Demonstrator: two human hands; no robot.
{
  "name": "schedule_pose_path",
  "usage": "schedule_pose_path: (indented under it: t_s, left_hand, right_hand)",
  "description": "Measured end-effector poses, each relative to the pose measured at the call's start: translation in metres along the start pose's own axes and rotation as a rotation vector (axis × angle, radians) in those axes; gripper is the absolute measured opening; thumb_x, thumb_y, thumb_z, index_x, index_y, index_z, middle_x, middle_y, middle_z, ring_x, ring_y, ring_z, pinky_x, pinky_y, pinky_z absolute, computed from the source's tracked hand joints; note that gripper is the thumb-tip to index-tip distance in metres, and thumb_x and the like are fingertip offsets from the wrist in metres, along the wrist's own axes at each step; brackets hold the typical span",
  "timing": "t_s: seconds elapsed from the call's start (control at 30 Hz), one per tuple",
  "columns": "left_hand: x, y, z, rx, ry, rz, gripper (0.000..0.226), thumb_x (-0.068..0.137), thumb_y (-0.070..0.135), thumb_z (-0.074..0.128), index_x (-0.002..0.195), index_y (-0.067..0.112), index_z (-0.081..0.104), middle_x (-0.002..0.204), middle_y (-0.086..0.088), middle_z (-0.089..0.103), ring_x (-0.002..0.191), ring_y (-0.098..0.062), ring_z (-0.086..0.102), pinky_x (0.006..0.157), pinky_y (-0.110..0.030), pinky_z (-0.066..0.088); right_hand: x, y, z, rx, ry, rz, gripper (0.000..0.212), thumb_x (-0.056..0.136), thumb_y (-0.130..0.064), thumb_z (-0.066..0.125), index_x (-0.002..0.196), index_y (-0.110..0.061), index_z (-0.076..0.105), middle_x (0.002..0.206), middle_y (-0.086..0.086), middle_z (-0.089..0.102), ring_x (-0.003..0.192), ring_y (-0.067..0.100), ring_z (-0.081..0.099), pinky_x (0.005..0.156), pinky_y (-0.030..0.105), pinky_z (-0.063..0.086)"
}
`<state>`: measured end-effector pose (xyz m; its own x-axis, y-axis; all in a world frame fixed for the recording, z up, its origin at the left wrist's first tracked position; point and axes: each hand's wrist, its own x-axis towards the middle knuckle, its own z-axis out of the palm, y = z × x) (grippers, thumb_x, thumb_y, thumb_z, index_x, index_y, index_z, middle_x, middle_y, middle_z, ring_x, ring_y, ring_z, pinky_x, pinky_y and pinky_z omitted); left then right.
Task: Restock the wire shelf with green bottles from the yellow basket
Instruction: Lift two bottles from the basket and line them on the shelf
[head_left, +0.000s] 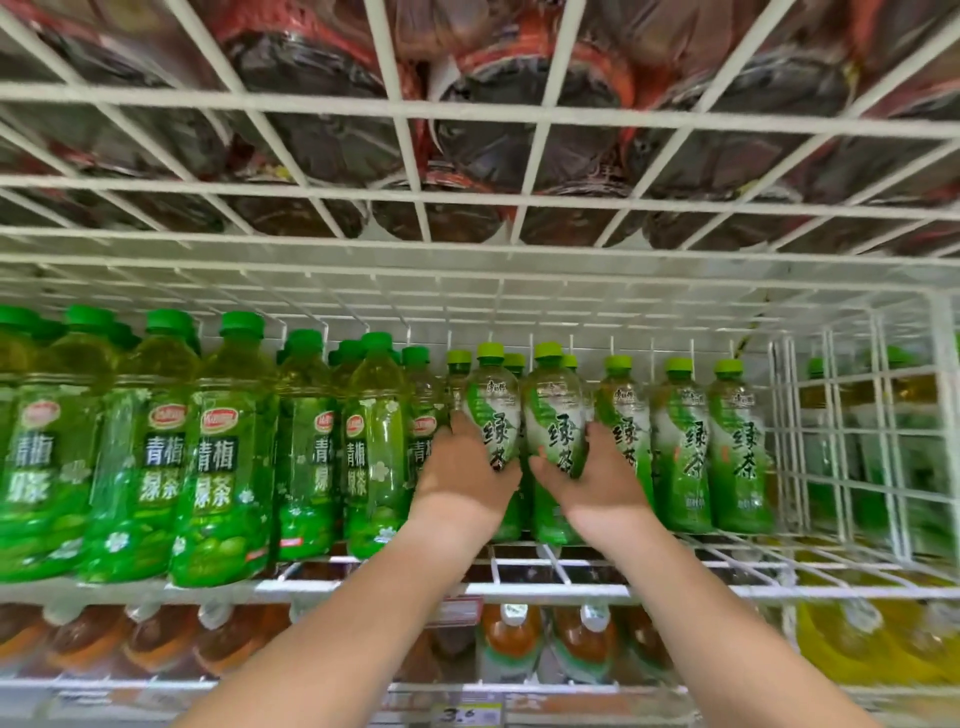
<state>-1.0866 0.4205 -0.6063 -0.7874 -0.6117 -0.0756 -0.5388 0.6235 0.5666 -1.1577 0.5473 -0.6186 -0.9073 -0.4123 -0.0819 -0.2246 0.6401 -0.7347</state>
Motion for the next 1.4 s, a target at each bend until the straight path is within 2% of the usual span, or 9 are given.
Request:
schedule_pose_path:
  t_s: [0.17,0.23,0.43,0.67,0.93,1.03,1.1,1.23,1.4]
  left_hand:
    - [-0.004,0.007,-0.01,0.218,-0.054,0.022,0.095,0.098,0.053,0.054,0.158,-0.002,0.005,0.16,-0.023,0.014,0.124,-0.031,0.059,0.101,-0.037,0.05]
    - [-0.005,0.007,-0.011,0.241,-0.063,0.017,0.101,0.098,0.054,0.054,0.157,-0.002,-0.004,0.163,-0.025,0.009,0.134,-0.033,0.052,0.104,-0.038,0.047]
    - [-0.013,0.0,-0.015,0.198,-0.12,0.024,0.101,0.095,0.041,0.066,0.16,0.009,-0.004,0.164,-0.015,0.021,0.138,-0.033,0.047,0.103,-0.04,0.05]
    - [-0.039,0.007,-0.047,0.341,-0.173,0.143,0.095,0.095,0.037,0.067,0.16,0.008,0.004,0.159,-0.017,0.026,0.139,-0.033,0.043,0.105,-0.038,0.048]
    - [-0.083,0.023,-0.109,0.563,-0.16,0.273,0.1,0.084,0.043,0.075,0.155,0.011,0.012,0.145,-0.017,0.044,0.125,-0.036,0.054,0.092,-0.047,0.057]
    - [-0.1,0.039,-0.134,0.639,-0.224,0.259,0.11,0.08,0.056,0.075,0.156,0.013,0.009,0.155,-0.016,0.035,0.139,-0.038,0.041,0.109,-0.056,0.042]
    - [-0.116,0.051,-0.151,0.699,-0.265,0.256,0.11,0.08,0.062,0.071,0.157,0.012,0.009,0.159,-0.016,0.029,0.146,-0.038,0.029,0.117,-0.058,0.029]
    - [-0.153,0.069,-0.184,0.741,-0.243,0.303,0.111,0.08,0.066,0.068,0.158,0.01,0.01,0.16,-0.018,0.026,0.149,-0.037,0.022,0.121,-0.062,0.019]
    - [-0.208,0.095,-0.229,0.754,-0.299,0.307,0.11,0.084,0.063,0.065,0.16,0.011,0.004,0.165,-0.017,0.017,0.153,-0.036,0.015,0.122,-0.06,0.015]
  right_hand:
    - [-0.002,-0.003,0.003,-0.028,-0.004,-0.003,0.092,0.087,-0.053,0.066,0.154,-0.011,0.019,0.159,0.008,0.026,0.143,0.026,0.032,0.113,0.034,0.029]
    - [-0.002,-0.002,0.003,-0.036,-0.005,-0.003,0.094,0.087,-0.054,0.066,0.155,-0.011,0.017,0.16,0.007,0.024,0.143,0.026,0.031,0.114,0.035,0.029]
    - [-0.002,0.003,0.002,-0.04,-0.033,0.012,0.091,0.087,-0.046,0.067,0.156,-0.019,0.014,0.162,0.001,0.019,0.146,0.025,0.027,0.116,0.04,0.028]
    - [-0.031,-0.013,-0.03,-0.34,-0.119,0.026,0.095,0.085,-0.048,0.064,0.155,-0.022,0.007,0.161,0.005,0.016,0.146,0.03,0.023,0.114,0.044,0.034]
    - [-0.081,-0.053,-0.083,-0.586,-0.199,-0.055,0.089,0.082,-0.054,0.065,0.15,-0.018,0.019,0.146,0.009,0.038,0.127,0.034,0.045,0.103,0.045,0.046]
    - [-0.099,-0.07,-0.101,-0.691,-0.261,-0.092,0.083,0.081,-0.058,0.062,0.144,-0.016,0.029,0.134,0.008,0.046,0.121,0.03,0.046,0.102,0.045,0.045]
    - [-0.113,-0.078,-0.114,-0.742,-0.309,-0.115,0.083,0.082,-0.059,0.056,0.146,-0.015,0.027,0.143,0.011,0.039,0.132,0.031,0.037,0.11,0.049,0.035]
    - [-0.149,-0.098,-0.145,-0.782,-0.339,-0.18,0.094,0.084,-0.06,0.049,0.156,-0.015,0.009,0.162,0.012,0.013,0.149,0.033,0.013,0.119,0.056,0.018]
    - [-0.202,-0.135,-0.188,-0.808,-0.364,-0.218,0.091,0.088,-0.063,0.044,0.157,-0.016,0.005,0.164,0.011,0.006,0.15,0.033,0.007,0.12,0.055,0.013]
